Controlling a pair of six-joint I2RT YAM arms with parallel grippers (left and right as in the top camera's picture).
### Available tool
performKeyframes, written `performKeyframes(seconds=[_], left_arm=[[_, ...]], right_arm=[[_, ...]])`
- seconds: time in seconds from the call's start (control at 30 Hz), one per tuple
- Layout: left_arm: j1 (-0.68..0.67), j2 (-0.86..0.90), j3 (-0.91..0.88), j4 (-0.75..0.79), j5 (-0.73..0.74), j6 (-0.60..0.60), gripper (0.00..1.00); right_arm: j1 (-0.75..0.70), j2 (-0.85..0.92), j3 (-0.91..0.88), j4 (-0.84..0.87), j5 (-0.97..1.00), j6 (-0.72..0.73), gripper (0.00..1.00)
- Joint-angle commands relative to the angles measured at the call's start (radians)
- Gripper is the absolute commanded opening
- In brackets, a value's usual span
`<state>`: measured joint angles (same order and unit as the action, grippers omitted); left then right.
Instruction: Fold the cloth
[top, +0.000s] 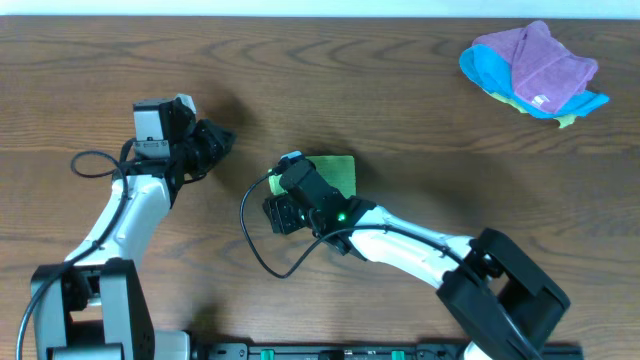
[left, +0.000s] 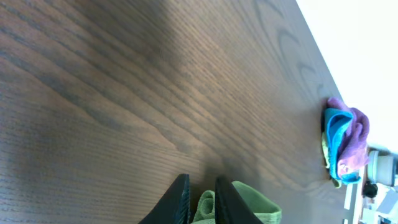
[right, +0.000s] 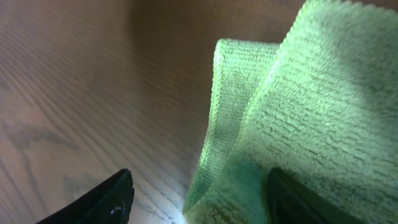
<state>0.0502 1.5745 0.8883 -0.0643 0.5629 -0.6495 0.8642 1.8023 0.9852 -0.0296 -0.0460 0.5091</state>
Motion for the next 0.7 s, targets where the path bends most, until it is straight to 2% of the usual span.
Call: performKeyframes(seconds=[0.0, 0.2, 0.3, 0.47, 0.57, 0.6, 0.67], left_arm=[[0.018, -0.039, 0.033, -0.002, 0.029, 0.014, 0.21], [0.030, -0.057, 0.033, -0.003, 0.053, 0.014, 0.34], [0.030, -0.057, 0.033, -0.008, 0.066, 0.014, 0.45], [0.030, -0.057, 0.033, -0.038, 0.068, 0.014, 0.80], [0.030, -0.057, 0.033, -0.061, 0.095, 0.014, 0.95], [0.030, -0.057, 0.033, -0.072, 0.101, 0.014, 0.98], [0.030, -0.057, 0.033, -0.098, 0.111, 0.014, 0.96]], right_arm=[[-0.013, -0.078, 0.017, -0.006, 0.084, 0.010, 0.73], [-0.063, -0.172, 0.017, -0.076, 0.178, -0.002, 0.85], [-0.094, -0.208, 0.017, -0.129, 0.177, -0.001, 0.99], [-0.151, -0.307, 0.017, -0.262, 0.177, 0.000, 0.99], [-0.190, -0.381, 0.017, -0.364, 0.177, -0.001, 0.99], [-0.204, -0.407, 0.017, -0.402, 0.177, -0.001, 0.99], [-0.235, -0.460, 0.016, -0.489, 0.177, -0.002, 0.99]])
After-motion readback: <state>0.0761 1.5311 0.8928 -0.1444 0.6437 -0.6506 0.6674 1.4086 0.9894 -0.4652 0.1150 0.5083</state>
